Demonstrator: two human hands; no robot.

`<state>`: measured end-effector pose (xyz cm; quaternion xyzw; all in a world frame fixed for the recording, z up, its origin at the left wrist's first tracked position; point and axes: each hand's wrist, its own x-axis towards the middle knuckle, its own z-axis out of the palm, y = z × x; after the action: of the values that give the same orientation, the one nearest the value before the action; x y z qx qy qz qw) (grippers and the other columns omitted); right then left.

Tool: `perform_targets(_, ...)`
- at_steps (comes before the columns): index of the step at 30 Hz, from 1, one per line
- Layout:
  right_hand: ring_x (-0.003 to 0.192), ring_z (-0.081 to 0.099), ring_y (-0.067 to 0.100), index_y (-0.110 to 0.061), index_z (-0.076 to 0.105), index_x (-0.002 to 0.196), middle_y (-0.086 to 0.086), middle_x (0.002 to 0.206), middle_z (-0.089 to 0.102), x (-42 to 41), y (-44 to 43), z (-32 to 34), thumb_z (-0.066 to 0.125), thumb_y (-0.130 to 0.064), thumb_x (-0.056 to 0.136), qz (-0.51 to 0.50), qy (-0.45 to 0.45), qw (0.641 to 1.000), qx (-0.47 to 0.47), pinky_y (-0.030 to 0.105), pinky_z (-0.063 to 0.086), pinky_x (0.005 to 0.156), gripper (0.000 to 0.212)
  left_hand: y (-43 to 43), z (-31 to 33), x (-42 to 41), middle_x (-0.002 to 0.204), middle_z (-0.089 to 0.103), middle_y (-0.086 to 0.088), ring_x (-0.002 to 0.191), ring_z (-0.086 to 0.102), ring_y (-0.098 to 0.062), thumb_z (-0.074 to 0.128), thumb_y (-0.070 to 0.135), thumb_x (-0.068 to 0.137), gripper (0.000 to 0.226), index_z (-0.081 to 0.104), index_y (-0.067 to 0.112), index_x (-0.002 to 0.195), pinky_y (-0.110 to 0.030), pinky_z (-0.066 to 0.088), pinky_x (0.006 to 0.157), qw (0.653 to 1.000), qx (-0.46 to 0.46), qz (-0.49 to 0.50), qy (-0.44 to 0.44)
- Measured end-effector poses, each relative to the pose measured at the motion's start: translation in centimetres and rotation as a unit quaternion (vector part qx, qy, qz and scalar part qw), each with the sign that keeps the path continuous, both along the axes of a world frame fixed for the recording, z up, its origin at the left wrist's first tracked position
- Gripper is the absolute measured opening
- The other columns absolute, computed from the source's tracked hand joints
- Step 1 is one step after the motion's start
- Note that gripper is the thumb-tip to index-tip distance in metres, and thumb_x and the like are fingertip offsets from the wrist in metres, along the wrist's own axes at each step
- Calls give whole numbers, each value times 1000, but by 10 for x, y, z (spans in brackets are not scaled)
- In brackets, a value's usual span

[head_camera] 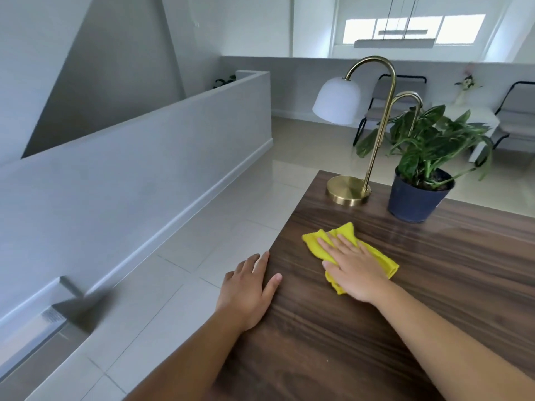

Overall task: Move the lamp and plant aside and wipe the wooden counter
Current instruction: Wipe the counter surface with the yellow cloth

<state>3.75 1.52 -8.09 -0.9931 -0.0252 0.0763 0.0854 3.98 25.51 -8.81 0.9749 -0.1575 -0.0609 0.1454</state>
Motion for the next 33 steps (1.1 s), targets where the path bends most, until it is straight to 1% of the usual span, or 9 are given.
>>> perform_targets(5, 149, -5, 17, -31, -1, 152, -6, 162, -6, 69, 1, -5, 15, -45, 99, -76, 11, 997, -8, 44, 0, 121, 57, 1, 0, 4, 162, 6, 10, 149, 7, -9, 15, 56, 97, 63, -1, 30, 152, -37, 14, 121, 999, -5, -23, 23)
perform_targets(11, 149, -5, 19, -28, 1, 152, -4, 162, -5, 123, 30, -2, 17, -45, 99, -72, 22, 997, -20, 46, 1, 119, 58, 2, 0, 5, 161, 2, 13, 149, 1, -7, 13, 58, 96, 63, -3, 34, 152, -38, 9, 121, 999, -8, -25, 38)
perform_targets(17, 149, -6, 13, -33, 1, 152, -8, 162, -3, 61, 61, -4, 22, -45, 100, 66, -7, 998, -7, 41, -3, 120, 57, 2, 0, 2, 161, 6, 12, 148, 2, -5, 14, 57, 96, 64, 1, 30, 153, -35, 9, 120, 999, -10, -24, 21)
perform_targets(20, 148, -8, 10, -34, 0, 151, -11, 161, -4, 28, 62, -5, 21, -45, 100, 86, -16, 996, -1, 38, -4, 120, 57, 1, 1, 2, 161, 6, 11, 148, 3, -6, 15, 58, 96, 65, 1, 30, 153, -35, 10, 120, 999, -9, -22, 24)
perform_targets(23, 148, -6, 8, -36, 1, 151, -13, 161, -3, 31, 57, -3, 21, -45, 100, 92, -14, 996, 2, 38, -2, 121, 55, 0, 2, 3, 161, 7, 11, 148, 4, -6, 15, 58, 96, 65, 1, 30, 153, -36, 11, 120, 999, -8, -23, 26)
perform_targets(25, 149, -3, 10, -35, 3, 151, -11, 161, 0, 44, 41, -3, 22, -44, 100, 68, -9, 998, 6, 40, 0, 121, 55, 1, 2, 3, 161, 7, 11, 148, 4, -6, 16, 57, 96, 65, 1, 30, 153, -36, 11, 120, 999, -7, -23, 26)
perform_targets(28, 149, -1, 14, -33, 3, 151, -7, 162, 0, 52, -17, -4, 20, -43, 100, -46, -3, 999, 0, 42, 3, 121, 55, 0, 3, 2, 161, 8, 10, 149, 5, -7, 16, 57, 96, 65, 1, 29, 153, -36, 11, 120, 999, -6, -19, 29)
perform_targets(30, 149, -2, 15, -33, 1, 152, -7, 162, -3, 39, -59, -6, 17, -44, 100, -123, 11, 992, -10, 43, 4, 121, 55, 0, 4, 2, 162, 8, 10, 149, 5, -9, 16, 58, 96, 66, 1, 29, 153, -37, 11, 120, 999, -9, -20, 32)
perform_targets(33, 149, -4, 16, -32, -1, 152, -6, 162, -4, 14, -82, -8, 16, -45, 100, -179, 25, 983, -26, 43, 4, 120, 56, 0, 4, 2, 162, 8, 9, 149, 6, -11, 16, 59, 95, 67, 1, 28, 153, -39, 13, 121, 999, -10, -22, 30)
